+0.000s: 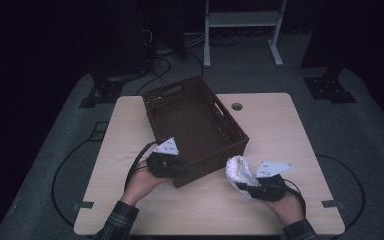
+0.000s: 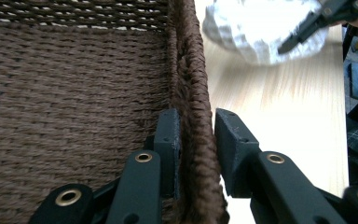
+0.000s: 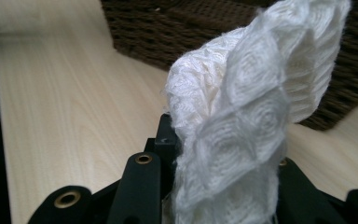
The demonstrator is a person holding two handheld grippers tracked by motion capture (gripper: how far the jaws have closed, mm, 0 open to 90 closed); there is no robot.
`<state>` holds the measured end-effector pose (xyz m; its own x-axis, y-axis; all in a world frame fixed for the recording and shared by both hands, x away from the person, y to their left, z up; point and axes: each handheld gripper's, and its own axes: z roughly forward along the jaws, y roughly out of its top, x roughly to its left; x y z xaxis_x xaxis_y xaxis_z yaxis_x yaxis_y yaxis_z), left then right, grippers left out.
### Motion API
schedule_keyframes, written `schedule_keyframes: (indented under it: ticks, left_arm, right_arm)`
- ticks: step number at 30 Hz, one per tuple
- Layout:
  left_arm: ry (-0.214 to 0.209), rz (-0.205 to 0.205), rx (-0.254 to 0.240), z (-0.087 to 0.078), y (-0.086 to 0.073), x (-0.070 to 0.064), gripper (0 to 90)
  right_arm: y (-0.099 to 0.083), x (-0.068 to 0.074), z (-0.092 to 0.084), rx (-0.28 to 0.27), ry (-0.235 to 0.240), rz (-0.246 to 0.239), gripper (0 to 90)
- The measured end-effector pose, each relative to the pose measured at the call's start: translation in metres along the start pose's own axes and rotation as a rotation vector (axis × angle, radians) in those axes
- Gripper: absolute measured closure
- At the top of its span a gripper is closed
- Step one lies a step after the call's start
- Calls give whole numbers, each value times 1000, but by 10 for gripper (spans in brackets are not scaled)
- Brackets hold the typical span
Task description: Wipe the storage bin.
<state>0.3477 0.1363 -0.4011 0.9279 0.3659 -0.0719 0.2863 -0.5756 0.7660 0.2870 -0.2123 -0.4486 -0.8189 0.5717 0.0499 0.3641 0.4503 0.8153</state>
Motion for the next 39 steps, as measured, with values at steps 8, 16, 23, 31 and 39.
schedule_keyframes:
  ticks: [8, 16, 23, 31, 39]
  left_arm:
    - [-1, 17, -17, -21, -1, 2, 678]
    - [-7, 34, -17, -39, -3, 2, 678]
    - [25, 26, -29, -55, -6, 4, 693]
    - [28, 26, -13, -53, -9, 6, 709]
    - [12, 24, -30, -44, -6, 3, 713]
  right_arm:
    - [-7, -17, -16, -23, -71, 40, 695]
    - [-10, -23, -21, -31, -92, 59, 695]
    - [-11, -25, -21, -32, -102, 67, 695]
    - [-12, -28, -24, -35, -118, 74, 695]
    - [-13, -31, -28, -41, -134, 77, 696]
